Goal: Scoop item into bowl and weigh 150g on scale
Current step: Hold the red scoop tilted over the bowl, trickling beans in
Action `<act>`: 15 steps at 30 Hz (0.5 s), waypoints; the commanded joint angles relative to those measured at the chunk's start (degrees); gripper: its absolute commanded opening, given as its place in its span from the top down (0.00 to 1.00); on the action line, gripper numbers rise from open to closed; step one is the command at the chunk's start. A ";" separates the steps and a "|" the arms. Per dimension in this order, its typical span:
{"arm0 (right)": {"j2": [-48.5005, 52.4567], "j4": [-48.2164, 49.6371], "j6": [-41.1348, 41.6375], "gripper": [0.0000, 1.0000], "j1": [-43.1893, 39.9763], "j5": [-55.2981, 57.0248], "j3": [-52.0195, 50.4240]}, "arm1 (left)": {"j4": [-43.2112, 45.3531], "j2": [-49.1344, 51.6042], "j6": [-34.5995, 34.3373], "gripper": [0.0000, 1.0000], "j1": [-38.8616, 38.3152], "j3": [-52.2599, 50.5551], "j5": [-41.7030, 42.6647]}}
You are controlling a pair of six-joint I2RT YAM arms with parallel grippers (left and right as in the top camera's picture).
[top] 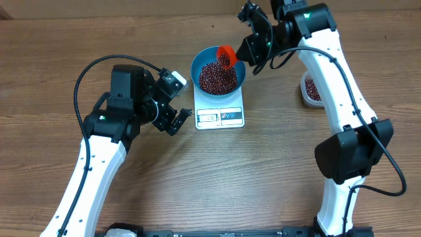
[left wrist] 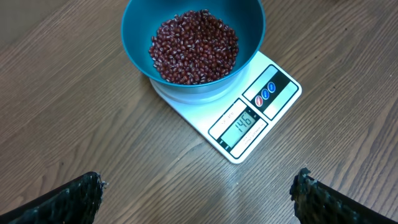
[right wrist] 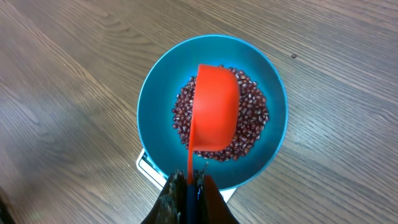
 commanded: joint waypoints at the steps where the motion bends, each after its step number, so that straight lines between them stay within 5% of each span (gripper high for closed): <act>1: -1.09 0.26 -1.40 0.96 1.16 3.06 2.23 | 0.02 0.26 0.66 0.00 0.22 1.27 0.98; 15: -1.09 0.35 -3.08 0.96 2.60 5.84 2.23 | 0.02 0.26 0.68 0.00 0.22 1.27 0.98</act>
